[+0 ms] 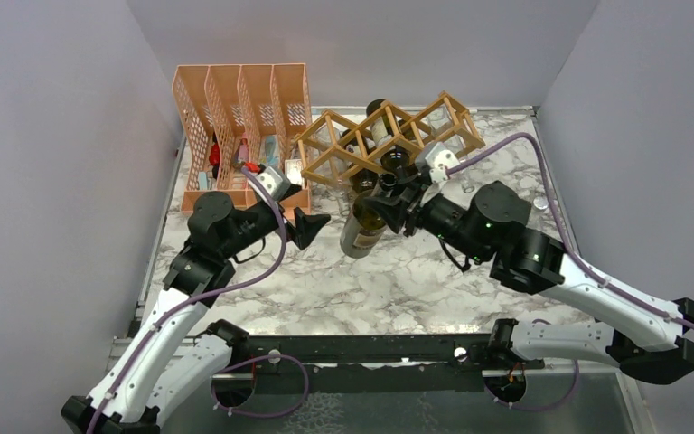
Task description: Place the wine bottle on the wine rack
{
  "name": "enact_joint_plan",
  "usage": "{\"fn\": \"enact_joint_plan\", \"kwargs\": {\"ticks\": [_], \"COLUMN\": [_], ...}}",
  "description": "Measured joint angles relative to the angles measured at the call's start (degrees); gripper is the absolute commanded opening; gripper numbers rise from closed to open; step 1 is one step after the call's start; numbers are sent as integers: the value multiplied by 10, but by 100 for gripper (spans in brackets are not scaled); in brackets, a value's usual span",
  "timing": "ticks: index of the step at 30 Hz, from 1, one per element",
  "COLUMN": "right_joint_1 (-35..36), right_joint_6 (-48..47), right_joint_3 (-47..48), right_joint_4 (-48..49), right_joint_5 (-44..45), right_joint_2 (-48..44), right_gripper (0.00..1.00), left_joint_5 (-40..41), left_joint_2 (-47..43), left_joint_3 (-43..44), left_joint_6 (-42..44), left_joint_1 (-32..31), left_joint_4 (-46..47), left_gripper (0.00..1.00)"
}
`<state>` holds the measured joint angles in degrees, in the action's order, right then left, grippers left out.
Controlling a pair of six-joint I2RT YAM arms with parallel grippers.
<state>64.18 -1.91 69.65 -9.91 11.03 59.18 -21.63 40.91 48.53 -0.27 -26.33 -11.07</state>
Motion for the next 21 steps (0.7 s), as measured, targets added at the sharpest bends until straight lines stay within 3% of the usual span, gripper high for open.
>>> {"fn": "enact_joint_plan", "kwargs": {"ticks": [10, 16, 21], "right_joint_1": [0, 0, 0], "right_joint_6": [40, 54, 61], "right_joint_3": [-2, -2, -1], "right_joint_4": [-1, 1, 4], "right_joint_5": [39, 39, 33], "right_joint_2": [-37, -35, -23], "right_gripper": [1, 1, 1], "left_joint_5": [-225, -269, -266], "left_joint_2": [41, 82, 119], "left_joint_3": [-91, -95, -95], "left_joint_6": [-68, -85, -66], "left_joint_1": [-1, -27, -90], "left_joint_4": [188, 238, 249], "left_gripper": [99, 99, 99]}}
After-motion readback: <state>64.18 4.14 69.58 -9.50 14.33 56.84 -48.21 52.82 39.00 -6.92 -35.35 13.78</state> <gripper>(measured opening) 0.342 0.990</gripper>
